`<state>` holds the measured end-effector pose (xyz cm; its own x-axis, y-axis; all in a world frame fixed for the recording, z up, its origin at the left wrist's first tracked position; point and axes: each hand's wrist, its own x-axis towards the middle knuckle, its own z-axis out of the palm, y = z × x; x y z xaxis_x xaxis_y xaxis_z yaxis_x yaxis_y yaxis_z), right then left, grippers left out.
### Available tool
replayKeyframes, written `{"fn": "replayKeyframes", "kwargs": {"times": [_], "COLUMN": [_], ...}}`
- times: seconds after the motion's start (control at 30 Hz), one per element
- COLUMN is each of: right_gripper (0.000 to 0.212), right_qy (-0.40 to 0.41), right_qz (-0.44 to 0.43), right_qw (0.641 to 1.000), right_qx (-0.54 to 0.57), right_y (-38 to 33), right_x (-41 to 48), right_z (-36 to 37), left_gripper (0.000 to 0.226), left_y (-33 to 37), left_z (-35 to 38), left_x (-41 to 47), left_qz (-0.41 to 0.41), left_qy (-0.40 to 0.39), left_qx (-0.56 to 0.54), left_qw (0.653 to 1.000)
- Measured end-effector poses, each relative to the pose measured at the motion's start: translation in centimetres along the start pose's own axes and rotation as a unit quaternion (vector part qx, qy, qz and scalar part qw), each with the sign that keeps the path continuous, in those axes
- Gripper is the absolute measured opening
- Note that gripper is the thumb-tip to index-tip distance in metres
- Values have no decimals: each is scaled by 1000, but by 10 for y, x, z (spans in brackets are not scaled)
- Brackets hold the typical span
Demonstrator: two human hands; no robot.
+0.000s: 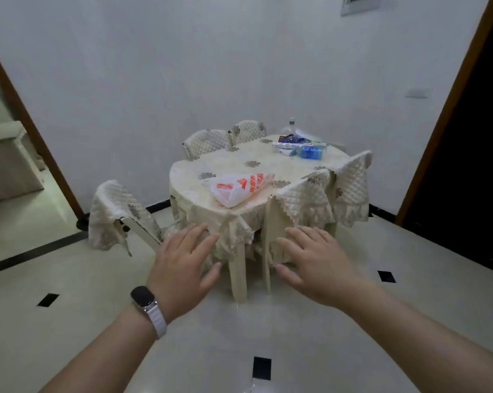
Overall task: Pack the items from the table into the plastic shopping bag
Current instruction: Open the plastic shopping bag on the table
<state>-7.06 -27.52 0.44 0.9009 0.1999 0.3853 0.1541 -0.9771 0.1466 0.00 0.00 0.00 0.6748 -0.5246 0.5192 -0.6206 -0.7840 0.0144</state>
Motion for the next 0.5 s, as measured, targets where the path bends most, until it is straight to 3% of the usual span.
{"fn": "replayKeyframes", "kwargs": {"times": [0.5], "right_gripper": [53], "right_qy": [-7], "right_qz": [15], "right_qw": [1000], "right_qx": [10], "right_y": [-54], "right_x": [197], "right_z": [87], "left_gripper": [51], "left_y": [-196], "left_z": [93], "left_x": [80], "left_qz": [-32], "left_qy": [-6], "left_qx": [-65], "left_qw": [997]}}
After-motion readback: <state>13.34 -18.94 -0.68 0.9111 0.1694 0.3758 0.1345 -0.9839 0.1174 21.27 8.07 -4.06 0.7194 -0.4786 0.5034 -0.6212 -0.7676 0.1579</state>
